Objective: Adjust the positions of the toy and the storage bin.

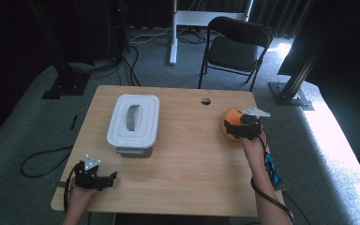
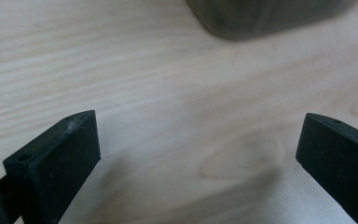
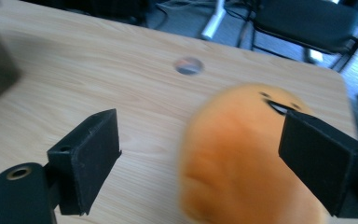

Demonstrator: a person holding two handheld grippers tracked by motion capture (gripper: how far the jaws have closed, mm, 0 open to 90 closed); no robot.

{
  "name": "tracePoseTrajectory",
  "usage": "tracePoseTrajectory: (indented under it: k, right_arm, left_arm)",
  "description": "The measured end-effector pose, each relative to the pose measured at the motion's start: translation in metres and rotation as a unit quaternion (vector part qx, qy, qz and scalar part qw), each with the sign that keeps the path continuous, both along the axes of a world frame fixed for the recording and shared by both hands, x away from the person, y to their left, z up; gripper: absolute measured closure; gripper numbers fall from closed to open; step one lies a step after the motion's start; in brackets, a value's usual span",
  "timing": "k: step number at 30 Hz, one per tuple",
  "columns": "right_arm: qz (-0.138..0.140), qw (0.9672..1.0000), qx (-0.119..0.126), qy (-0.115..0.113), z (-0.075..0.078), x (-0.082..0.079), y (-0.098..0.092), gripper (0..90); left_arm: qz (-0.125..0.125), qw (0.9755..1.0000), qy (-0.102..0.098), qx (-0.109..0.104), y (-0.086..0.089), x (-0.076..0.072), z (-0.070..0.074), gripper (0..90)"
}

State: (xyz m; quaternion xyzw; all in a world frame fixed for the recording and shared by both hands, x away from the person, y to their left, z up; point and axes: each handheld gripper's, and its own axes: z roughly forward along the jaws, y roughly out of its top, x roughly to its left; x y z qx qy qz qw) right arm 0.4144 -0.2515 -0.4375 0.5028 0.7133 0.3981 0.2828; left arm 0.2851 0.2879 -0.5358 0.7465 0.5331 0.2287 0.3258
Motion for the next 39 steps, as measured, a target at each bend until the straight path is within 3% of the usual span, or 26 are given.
tracePoseTrajectory:
  k: [5, 8, 17, 24, 28, 39]
  right_arm:
    - [0.034, 0.9994, 0.011, -0.002, -0.006, -0.005, 0.027, 11.9]
    - [0.053, 0.9985, 0.010, 0.005, -0.016, -0.005, 0.043, 11.8]
    - [0.098, 0.9947, 0.008, 0.029, -0.045, -0.003, 0.091, 11.9]
    - [0.111, 0.9930, 0.014, 0.039, -0.062, 0.004, 0.125, 11.9]
    - [0.101, 0.9936, 0.011, 0.050, -0.071, 0.011, 0.142, 11.9]
    - [0.110, 0.9910, 0.021, 0.074, -0.089, 0.022, 0.171, 11.9]
  left_arm:
    - [0.027, 0.9993, -0.017, -0.020, 0.012, 0.006, 0.002, 0.2]
    - [0.038, 0.9984, -0.037, -0.019, 0.017, 0.009, 0.002, 0.2]
    - [0.053, 0.9974, -0.048, -0.005, 0.025, 0.029, 0.005, 0.2]
    - [0.057, 0.9969, -0.054, 0.005, 0.027, 0.047, 0.007, 0.2]
    - [0.060, 0.9965, -0.058, 0.001, 0.029, 0.059, 0.007, 0.2]
    - [0.060, 0.9969, -0.047, 0.019, 0.028, 0.086, 0.005, 0.2]
